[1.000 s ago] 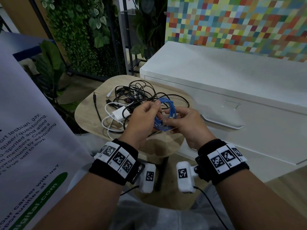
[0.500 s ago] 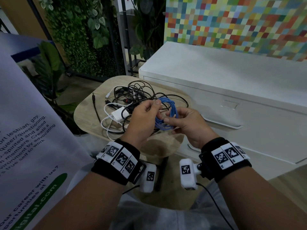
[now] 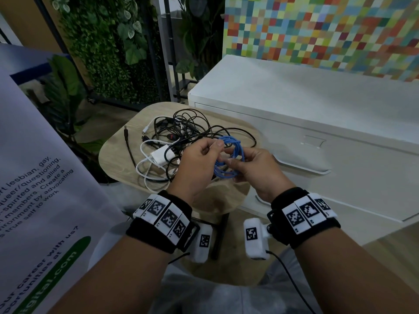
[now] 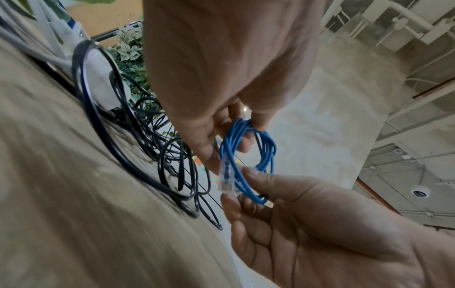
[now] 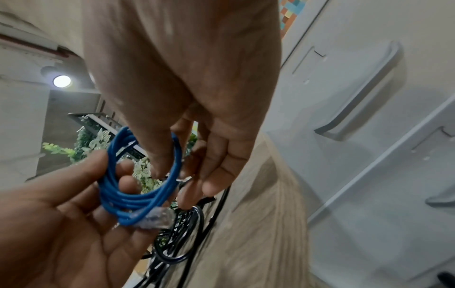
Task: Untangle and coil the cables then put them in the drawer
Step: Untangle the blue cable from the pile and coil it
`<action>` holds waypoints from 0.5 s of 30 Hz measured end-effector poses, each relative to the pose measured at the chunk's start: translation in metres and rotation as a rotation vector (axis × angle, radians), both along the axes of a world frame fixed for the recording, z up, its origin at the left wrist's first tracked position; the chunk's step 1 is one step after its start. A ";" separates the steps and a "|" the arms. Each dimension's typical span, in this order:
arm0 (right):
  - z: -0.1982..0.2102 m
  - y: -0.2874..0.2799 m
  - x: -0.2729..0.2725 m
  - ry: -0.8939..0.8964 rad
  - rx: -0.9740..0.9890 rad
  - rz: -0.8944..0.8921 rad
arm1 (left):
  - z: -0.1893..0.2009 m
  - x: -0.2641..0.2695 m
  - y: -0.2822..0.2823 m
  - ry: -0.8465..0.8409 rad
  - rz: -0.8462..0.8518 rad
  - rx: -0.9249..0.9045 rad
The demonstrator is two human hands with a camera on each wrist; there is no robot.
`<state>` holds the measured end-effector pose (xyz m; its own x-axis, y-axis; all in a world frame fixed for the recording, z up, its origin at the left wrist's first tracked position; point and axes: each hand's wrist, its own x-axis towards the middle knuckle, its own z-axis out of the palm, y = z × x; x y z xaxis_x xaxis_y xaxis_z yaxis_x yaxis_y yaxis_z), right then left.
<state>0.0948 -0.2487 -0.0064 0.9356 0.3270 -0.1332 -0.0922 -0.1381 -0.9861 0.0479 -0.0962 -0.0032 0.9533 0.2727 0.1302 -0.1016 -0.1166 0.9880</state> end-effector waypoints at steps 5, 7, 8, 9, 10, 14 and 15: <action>0.001 0.000 0.000 0.121 0.066 0.000 | 0.000 0.000 0.000 0.019 -0.015 0.003; 0.003 0.000 0.000 0.116 0.038 -0.022 | -0.002 -0.001 -0.001 0.021 -0.033 0.007; 0.004 0.000 0.000 0.100 0.010 -0.034 | -0.002 -0.002 -0.002 0.023 -0.038 0.011; 0.005 -0.001 0.000 0.076 -0.022 -0.041 | -0.003 -0.003 -0.002 0.022 -0.040 0.008; 0.005 -0.001 0.000 0.054 -0.045 -0.041 | -0.003 -0.003 -0.003 0.021 -0.040 0.005; 0.001 -0.003 0.001 0.036 0.008 -0.021 | -0.001 -0.004 -0.004 0.020 -0.015 -0.018; 0.000 -0.003 0.001 0.041 0.033 -0.027 | 0.000 -0.004 -0.003 0.023 -0.011 -0.037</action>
